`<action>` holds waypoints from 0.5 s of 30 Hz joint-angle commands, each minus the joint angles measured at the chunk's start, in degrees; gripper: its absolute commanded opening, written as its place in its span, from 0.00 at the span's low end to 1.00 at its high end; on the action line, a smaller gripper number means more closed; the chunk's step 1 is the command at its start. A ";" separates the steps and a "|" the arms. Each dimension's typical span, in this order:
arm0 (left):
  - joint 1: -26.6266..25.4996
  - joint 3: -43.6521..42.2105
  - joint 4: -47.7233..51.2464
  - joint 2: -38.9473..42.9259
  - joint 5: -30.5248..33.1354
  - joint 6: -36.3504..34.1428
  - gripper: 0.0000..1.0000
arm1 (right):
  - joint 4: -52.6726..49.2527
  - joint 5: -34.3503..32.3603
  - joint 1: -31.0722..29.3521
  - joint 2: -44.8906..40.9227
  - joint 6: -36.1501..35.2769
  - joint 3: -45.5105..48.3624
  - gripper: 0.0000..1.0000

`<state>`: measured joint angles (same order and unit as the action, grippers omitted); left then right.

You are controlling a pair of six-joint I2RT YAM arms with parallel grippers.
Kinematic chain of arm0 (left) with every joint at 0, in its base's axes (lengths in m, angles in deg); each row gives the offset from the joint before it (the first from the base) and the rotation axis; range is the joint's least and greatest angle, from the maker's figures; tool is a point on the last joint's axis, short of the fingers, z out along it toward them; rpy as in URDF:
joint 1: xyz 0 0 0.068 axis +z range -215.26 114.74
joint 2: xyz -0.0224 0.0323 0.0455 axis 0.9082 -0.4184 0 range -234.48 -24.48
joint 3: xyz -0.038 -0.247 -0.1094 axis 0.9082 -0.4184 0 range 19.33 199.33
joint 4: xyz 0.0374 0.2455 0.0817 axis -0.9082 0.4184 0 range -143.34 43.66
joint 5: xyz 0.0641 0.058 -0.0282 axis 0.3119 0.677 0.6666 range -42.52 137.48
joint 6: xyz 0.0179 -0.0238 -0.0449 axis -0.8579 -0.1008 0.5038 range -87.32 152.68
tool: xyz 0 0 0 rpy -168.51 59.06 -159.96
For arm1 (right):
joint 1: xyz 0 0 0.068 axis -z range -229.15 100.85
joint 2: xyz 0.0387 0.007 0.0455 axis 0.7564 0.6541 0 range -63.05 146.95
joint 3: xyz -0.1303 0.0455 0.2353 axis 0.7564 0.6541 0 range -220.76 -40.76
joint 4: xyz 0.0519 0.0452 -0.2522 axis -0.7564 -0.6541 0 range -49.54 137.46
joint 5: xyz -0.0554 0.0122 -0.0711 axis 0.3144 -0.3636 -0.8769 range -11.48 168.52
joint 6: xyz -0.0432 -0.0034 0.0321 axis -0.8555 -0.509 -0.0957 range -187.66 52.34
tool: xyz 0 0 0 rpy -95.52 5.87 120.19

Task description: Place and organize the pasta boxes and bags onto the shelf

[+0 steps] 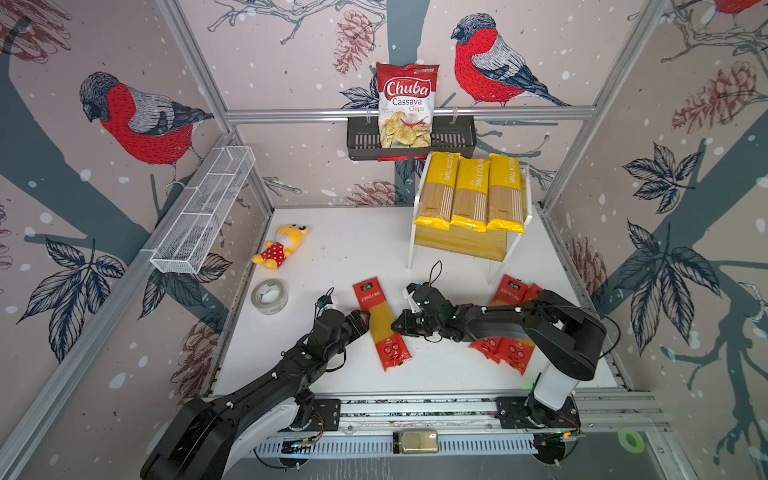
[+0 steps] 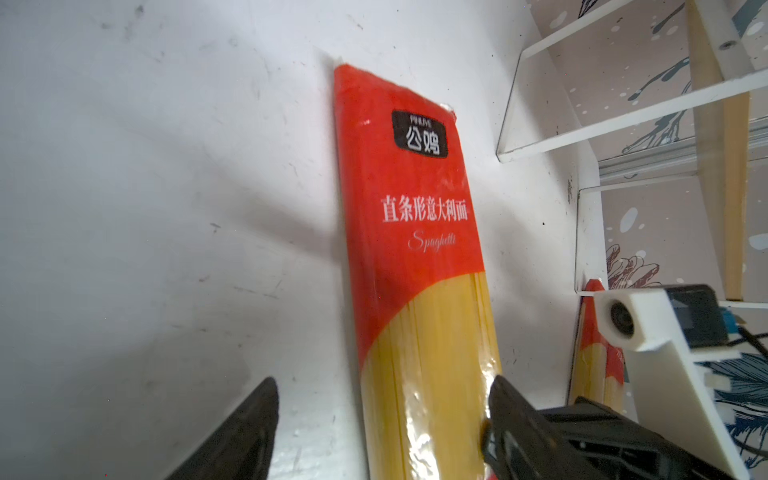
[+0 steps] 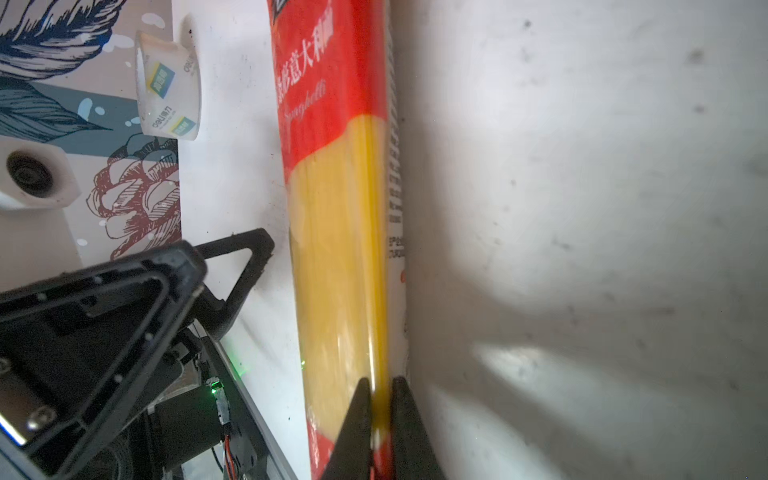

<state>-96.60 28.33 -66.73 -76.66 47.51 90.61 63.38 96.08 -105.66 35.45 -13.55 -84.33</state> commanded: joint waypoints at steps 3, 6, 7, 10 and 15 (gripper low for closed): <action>-0.05 0.67 -1.42 0.15 0.49 -2.30 0.77 | 4.33 0.34 -0.60 -1.66 3.82 0.33 0.22; -0.12 0.43 -1.89 0.23 -0.62 -2.52 0.76 | 3.35 -1.42 0.19 -2.01 3.72 0.39 0.28; -0.05 0.41 -1.92 0.23 -1.13 -2.56 0.76 | 2.98 -1.96 0.81 -2.17 3.81 0.66 0.30; -0.05 0.07 -2.56 0.54 -2.09 -2.91 0.75 | 1.74 -4.07 1.87 -2.60 3.20 0.96 0.35; -0.03 -0.91 -5.08 -0.38 -3.15 -2.87 0.75 | -1.45 -7.44 1.39 -1.31 1.86 -1.14 0.51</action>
<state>-96.64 27.74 -68.06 -76.45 45.94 88.56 63.01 91.69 -103.94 33.57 -10.66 -84.66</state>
